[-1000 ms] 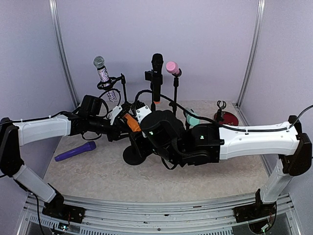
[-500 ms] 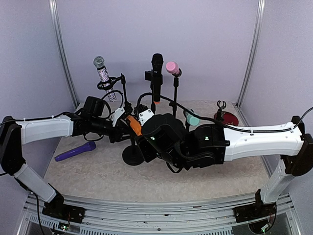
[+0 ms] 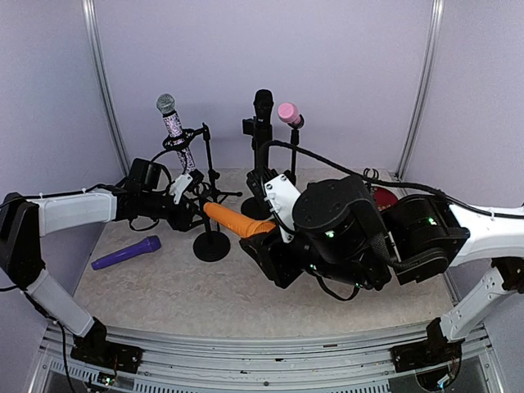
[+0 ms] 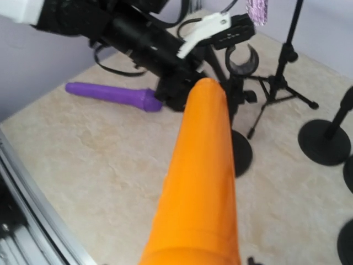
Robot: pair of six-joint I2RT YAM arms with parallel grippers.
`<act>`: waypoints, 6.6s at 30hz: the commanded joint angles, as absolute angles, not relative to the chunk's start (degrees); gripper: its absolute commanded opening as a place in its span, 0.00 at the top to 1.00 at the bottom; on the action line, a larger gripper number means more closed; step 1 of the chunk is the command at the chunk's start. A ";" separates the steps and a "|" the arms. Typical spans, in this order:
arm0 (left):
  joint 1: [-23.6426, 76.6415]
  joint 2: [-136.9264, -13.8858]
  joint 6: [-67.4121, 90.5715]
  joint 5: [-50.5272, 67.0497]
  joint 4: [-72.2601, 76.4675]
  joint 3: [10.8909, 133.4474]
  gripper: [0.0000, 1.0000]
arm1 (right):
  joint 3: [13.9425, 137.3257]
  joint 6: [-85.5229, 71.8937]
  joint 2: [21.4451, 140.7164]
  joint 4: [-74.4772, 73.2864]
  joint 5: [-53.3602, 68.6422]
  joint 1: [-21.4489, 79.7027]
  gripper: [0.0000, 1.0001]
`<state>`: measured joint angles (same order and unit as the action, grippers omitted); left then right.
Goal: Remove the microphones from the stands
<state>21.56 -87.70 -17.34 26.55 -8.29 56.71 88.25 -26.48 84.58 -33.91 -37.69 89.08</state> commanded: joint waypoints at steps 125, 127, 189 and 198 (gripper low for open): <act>-6.74 -61.48 -52.41 20.28 -36.64 47.72 0.15 | 70.87 -19.08 86.88 -20.43 -30.84 68.64 1.00; -6.64 -61.59 -52.03 20.39 -36.65 47.96 0.15 | 68.19 -20.23 83.78 -23.55 -33.43 68.30 1.00; -4.57 -62.44 -50.15 21.96 -37.26 50.23 0.01 | 65.73 -7.64 66.02 -14.21 -33.39 24.68 0.00; -4.28 -63.51 -49.26 23.37 -37.53 51.45 0.01 | 67.94 -14.14 66.97 -22.21 -37.46 51.36 0.00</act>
